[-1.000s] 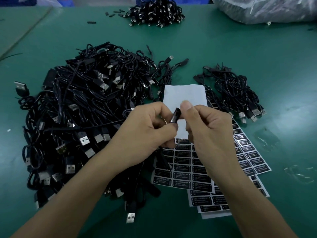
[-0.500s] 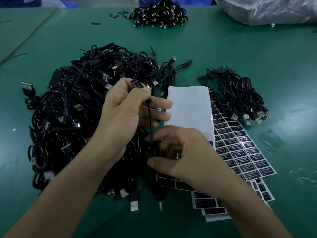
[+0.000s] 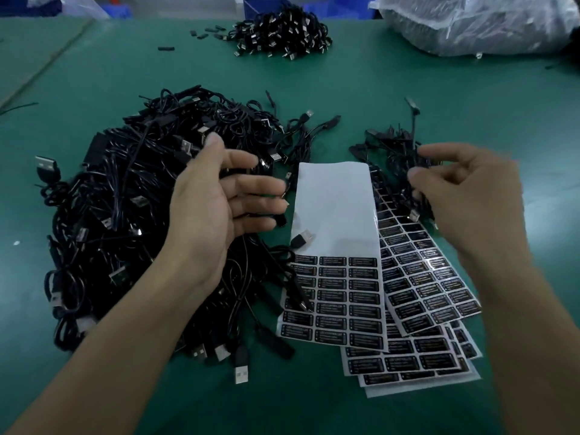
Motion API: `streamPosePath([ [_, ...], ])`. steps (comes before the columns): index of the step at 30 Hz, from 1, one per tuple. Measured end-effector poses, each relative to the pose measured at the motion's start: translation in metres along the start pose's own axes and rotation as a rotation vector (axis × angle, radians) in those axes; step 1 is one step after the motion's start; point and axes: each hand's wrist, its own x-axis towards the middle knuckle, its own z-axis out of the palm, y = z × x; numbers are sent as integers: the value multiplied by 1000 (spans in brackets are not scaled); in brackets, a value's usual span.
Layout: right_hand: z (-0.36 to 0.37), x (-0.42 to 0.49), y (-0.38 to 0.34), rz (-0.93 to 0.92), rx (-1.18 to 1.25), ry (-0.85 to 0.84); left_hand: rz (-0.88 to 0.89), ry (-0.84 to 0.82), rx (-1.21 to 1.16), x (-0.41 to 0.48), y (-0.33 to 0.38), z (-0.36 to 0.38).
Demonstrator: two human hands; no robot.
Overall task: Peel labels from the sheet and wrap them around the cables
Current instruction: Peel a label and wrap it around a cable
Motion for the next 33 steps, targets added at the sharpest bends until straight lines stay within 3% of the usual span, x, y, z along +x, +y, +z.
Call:
streamPosePath([
  [5,11,32,5,8,-360,59,5,42,39,1,-5,1],
  [15,33,25,-6,-14,-772,48,-3,108,73,3,-6,0],
  [18,51,3,-19,-206,-700,-37,-11,109,80,4,-7,0],
  [23,95,-23,-30,-463,-698,-521,-23,105,40,5,-7,0],
  [25,108,-29,-27,-501,-737,-607,-27,101,14,5,-6,-1],
  [29,112,-27,-24,-540,-666,-543,-25,97,-5,5,-5,-1],
  [33,93,-20,-28,-432,-445,-374,13,79,-4,3,-4,-1],
])
